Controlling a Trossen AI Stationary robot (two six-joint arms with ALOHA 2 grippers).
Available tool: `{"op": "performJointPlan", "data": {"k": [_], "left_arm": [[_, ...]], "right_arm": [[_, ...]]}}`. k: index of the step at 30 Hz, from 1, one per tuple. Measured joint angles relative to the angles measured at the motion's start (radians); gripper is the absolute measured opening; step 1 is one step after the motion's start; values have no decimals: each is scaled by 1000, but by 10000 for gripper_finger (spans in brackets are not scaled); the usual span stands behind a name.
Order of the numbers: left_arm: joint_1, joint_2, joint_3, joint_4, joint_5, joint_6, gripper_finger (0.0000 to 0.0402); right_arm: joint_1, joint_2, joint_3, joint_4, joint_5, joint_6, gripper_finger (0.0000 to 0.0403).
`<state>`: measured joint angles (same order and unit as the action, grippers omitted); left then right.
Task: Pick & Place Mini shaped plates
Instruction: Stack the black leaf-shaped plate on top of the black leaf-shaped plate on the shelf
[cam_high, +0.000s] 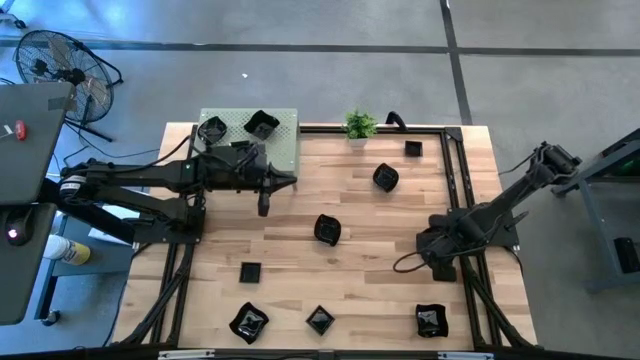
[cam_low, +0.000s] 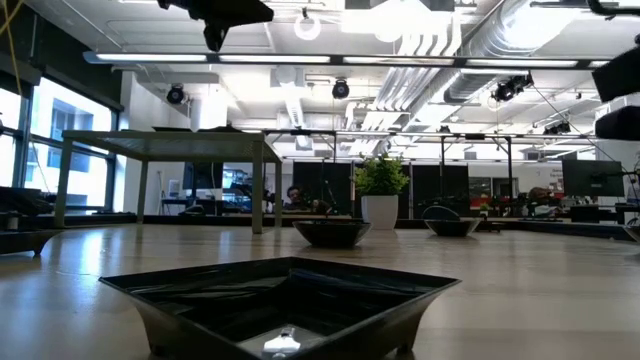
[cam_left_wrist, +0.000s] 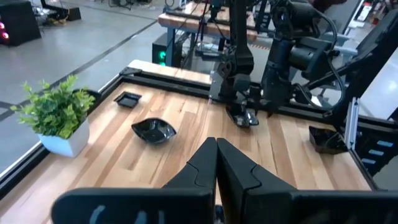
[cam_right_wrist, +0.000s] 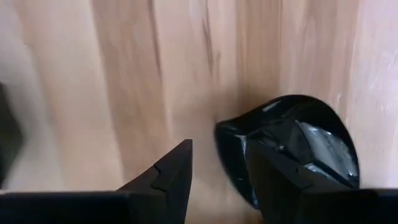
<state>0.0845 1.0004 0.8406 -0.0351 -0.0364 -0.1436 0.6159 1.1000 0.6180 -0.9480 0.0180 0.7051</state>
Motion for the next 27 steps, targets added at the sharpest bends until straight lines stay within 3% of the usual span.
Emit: {"op": "performJointPlan", "data": {"k": [13,27], "left_arm": [[0,1,0,-44,-1,0,1],[0,1,0,-43,-2,-1,1]], "right_arm": [[0,0,-115,39,-50,-110,135],[0,0,-142,63,-16,-82,11]]}}
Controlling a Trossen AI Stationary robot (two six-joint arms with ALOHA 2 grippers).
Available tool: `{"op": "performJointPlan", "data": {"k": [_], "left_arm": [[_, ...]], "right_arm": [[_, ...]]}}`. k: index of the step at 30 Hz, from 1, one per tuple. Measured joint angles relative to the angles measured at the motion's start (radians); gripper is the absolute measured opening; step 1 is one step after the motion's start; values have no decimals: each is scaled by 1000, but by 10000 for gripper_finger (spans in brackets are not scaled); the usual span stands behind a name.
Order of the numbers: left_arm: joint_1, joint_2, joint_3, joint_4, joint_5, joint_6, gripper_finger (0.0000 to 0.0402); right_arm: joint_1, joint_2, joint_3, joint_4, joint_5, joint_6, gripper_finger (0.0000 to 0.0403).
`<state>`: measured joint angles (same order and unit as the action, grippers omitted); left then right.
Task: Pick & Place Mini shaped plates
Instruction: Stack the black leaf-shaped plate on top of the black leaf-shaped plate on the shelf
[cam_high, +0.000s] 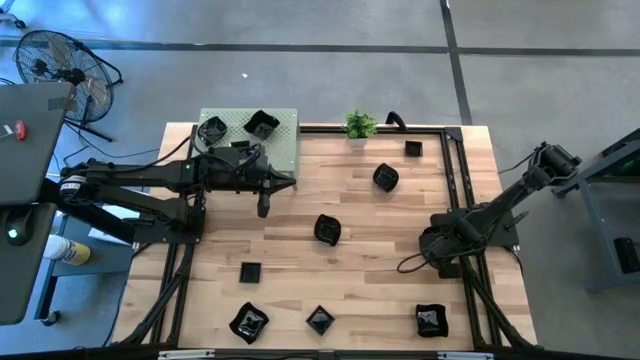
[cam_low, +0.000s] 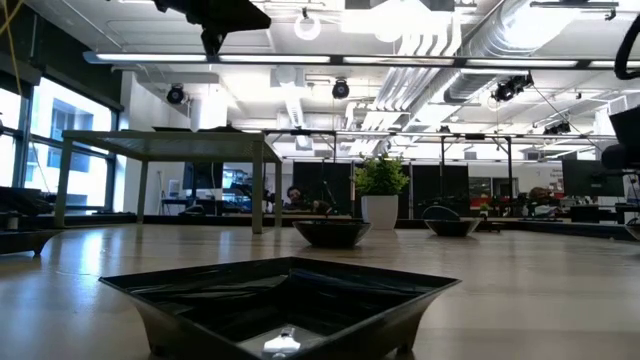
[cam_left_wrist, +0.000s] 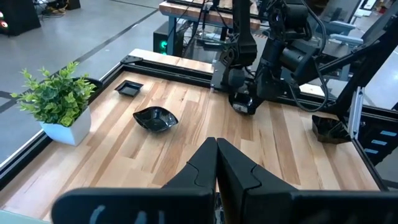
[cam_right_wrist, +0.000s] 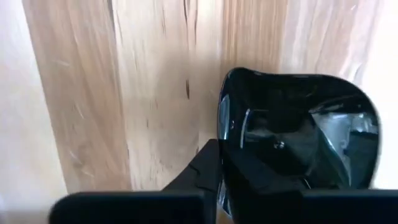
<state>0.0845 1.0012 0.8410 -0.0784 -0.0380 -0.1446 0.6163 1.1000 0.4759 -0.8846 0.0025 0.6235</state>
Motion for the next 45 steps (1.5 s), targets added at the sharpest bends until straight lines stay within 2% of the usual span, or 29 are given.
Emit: {"op": "performJointPlan", "data": {"k": [6,11,16,19,23,30,34,37,41,45], "left_arm": [[0,0,0,0,0,-17,1],[0,0,0,1,0,-17,1],[0,0,0,1,0,-17,1],[0,0,0,1,0,-19,1],[0,0,0,1,0,-28,1],[0,0,0,0,0,-40,1],[0,0,0,-4,1,-40,1],[0,0,0,-13,6,-35,1],[0,0,0,-36,29,-26,1],[0,0,0,-37,30,-25,1]], "right_arm": [[-1,0,71,9,54,5,10],[-1,0,137,20,55,26,3],[-32,33,208,156,72,27,8],[-88,125,253,267,79,5,10],[-142,320,358,422,79,-64,11],[-198,650,615,510,100,-94,12],[-218,773,749,515,102,-100,13],[-235,805,821,465,77,-101,24],[-267,775,871,310,55,-55,57],[-296,682,839,201,-11,-22,94]]}}
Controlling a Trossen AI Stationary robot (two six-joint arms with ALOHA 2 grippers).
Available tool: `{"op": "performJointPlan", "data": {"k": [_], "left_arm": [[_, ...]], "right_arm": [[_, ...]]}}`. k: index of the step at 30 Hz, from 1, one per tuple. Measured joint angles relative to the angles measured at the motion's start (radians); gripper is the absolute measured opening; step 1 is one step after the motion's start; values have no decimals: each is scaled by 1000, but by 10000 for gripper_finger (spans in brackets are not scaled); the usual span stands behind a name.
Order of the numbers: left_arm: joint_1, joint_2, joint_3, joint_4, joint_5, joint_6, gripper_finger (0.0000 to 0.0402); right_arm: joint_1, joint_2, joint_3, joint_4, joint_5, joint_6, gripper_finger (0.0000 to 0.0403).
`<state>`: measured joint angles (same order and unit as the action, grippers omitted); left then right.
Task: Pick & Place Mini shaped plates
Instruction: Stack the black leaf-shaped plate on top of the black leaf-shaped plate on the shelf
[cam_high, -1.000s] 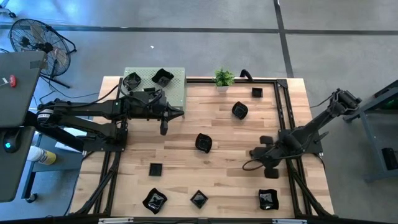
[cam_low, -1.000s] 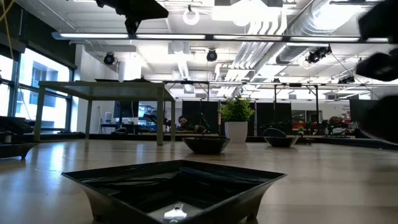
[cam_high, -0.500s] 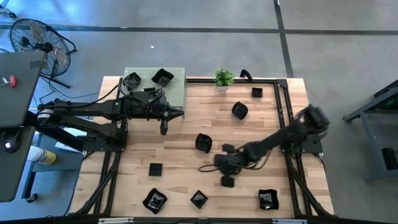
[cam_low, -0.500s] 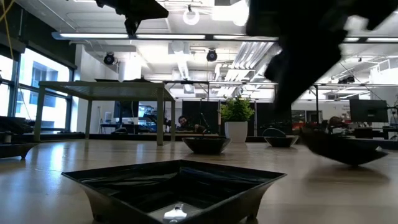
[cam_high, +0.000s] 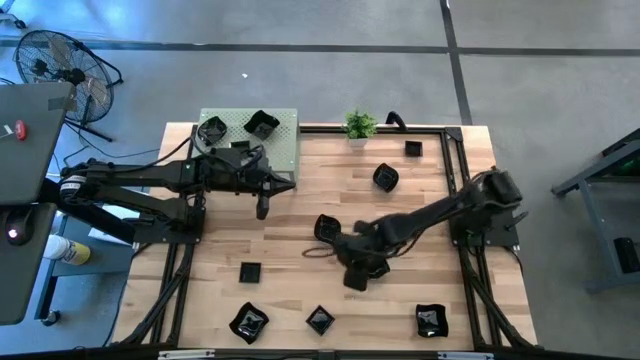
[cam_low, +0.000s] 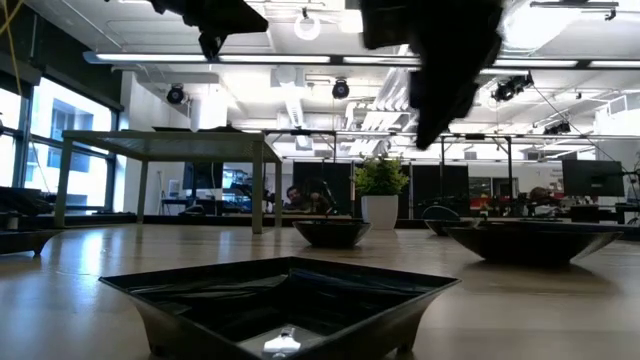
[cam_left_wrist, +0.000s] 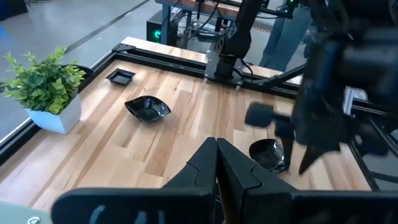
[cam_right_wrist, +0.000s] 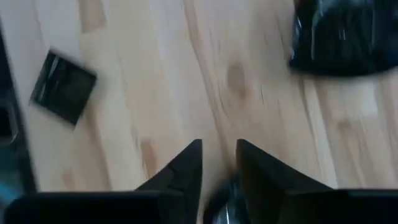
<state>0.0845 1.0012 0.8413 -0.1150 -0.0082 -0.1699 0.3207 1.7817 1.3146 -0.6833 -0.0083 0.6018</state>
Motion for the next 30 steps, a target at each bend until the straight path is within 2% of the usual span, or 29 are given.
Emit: {"op": "performJointPlan", "data": {"k": [4,11,16,20,26,30], "left_arm": [[0,0,0,0,0,0,1],[0,0,0,0,-2,-18,1],[0,0,0,0,-26,-22,1],[0,0,0,0,-28,-23,1],[0,0,0,0,-28,-24,1],[0,0,0,0,-29,-25,1]], "right_arm": [[-24,-142,-160,34,-76,26,118],[-39,-424,-575,286,-66,304,124],[-10,-512,-783,495,-63,451,124],[10,-516,-869,628,-53,512,124],[19,-513,-905,647,-8,543,123],[19,-513,-905,649,-6,543,109]]}}
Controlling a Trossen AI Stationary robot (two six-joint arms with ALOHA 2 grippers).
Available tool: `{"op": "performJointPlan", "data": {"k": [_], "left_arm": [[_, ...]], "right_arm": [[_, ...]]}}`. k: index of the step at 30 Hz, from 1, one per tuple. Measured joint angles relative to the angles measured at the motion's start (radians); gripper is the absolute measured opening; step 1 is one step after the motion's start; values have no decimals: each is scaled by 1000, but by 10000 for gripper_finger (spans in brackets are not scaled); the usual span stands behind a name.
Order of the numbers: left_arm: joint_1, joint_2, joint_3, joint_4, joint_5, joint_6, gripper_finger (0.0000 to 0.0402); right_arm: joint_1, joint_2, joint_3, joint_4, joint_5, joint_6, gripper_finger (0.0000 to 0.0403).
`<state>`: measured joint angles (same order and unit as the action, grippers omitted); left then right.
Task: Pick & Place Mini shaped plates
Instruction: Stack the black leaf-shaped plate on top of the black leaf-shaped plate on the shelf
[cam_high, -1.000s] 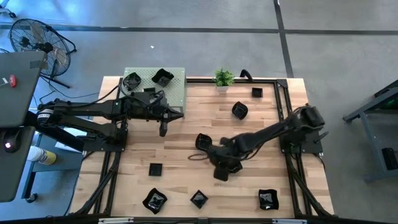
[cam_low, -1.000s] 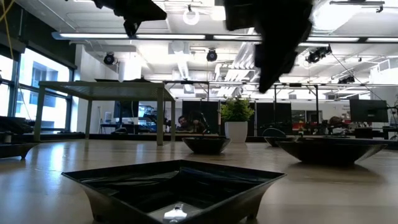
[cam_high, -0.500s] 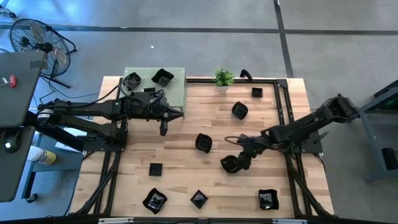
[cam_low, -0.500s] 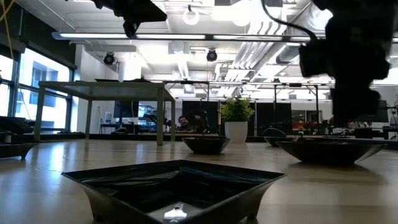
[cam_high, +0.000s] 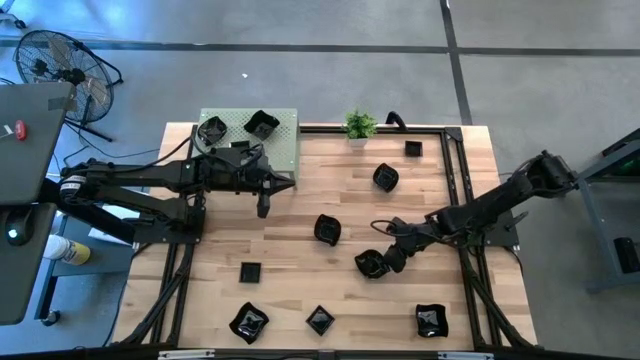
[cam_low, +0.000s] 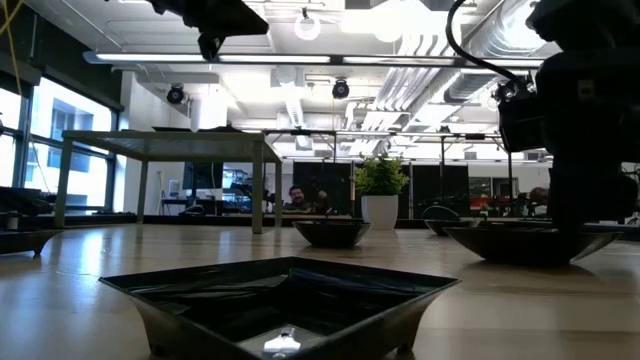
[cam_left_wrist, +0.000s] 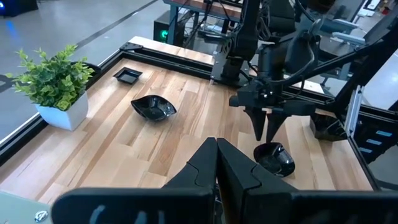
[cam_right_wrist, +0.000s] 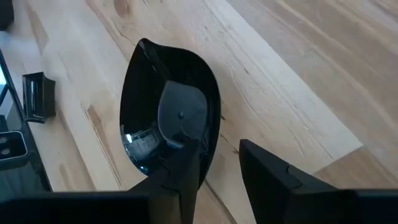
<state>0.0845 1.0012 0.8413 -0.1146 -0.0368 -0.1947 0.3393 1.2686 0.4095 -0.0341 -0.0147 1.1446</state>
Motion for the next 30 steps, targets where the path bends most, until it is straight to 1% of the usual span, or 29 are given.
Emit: {"op": "performJointPlan", "data": {"k": [6,22,26,30], "left_arm": [[0,0,0,0,0,4,1],[0,0,0,0,-1,6,1],[0,0,0,-3,-1,6,1],[0,0,0,-15,-1,6,1]], "right_arm": [[-5,1,0,-2,-1,-16,77],[-19,2,0,-6,-22,-16,41],[-19,2,0,9,-50,7,45],[-19,2,0,12,-66,31,71]]}}
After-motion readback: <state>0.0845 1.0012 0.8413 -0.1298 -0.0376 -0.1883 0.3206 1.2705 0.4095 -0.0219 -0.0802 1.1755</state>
